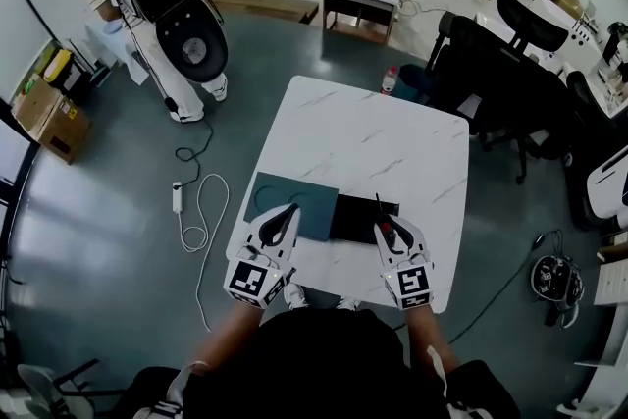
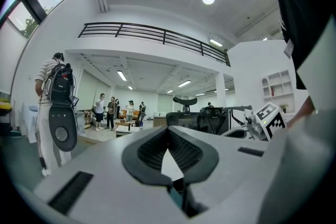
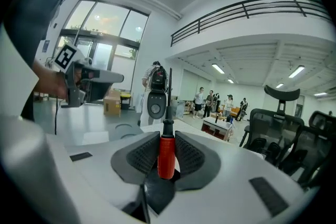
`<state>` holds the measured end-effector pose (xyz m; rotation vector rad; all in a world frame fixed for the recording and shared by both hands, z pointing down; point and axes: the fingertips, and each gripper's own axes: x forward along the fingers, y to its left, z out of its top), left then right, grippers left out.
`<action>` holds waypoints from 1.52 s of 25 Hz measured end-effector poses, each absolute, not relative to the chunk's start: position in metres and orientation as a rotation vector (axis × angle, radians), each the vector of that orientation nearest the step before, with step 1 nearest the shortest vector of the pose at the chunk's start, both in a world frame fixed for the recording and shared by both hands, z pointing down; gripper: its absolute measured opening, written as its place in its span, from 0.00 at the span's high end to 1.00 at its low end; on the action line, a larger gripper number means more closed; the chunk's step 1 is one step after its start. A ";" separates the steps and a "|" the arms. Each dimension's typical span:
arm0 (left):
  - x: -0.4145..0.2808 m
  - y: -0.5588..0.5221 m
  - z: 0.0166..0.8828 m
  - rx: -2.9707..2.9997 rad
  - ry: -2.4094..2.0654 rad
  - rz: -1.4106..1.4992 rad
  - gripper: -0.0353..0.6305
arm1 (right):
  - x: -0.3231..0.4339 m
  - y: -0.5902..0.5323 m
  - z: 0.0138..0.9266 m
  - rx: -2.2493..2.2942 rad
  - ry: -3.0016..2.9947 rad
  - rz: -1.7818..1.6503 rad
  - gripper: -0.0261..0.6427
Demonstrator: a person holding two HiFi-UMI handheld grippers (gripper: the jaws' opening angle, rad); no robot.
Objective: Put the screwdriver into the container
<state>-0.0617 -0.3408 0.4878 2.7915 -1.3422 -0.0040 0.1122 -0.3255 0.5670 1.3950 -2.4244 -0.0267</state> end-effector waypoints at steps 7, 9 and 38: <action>-0.057 -0.341 0.504 2.769 -1.334 0.062 0.94 | 0.122 -0.327 0.633 1.107 -2.288 0.030 0.81; -0.056 -0.340 0.506 2.764 -1.333 0.062 0.94 | 0.124 -0.327 0.650 1.033 -2.232 0.016 0.81; -0.069 -0.340 0.510 2.731 -1.341 0.087 0.94 | 0.126 -0.352 0.782 0.340 -1.724 -0.101 0.81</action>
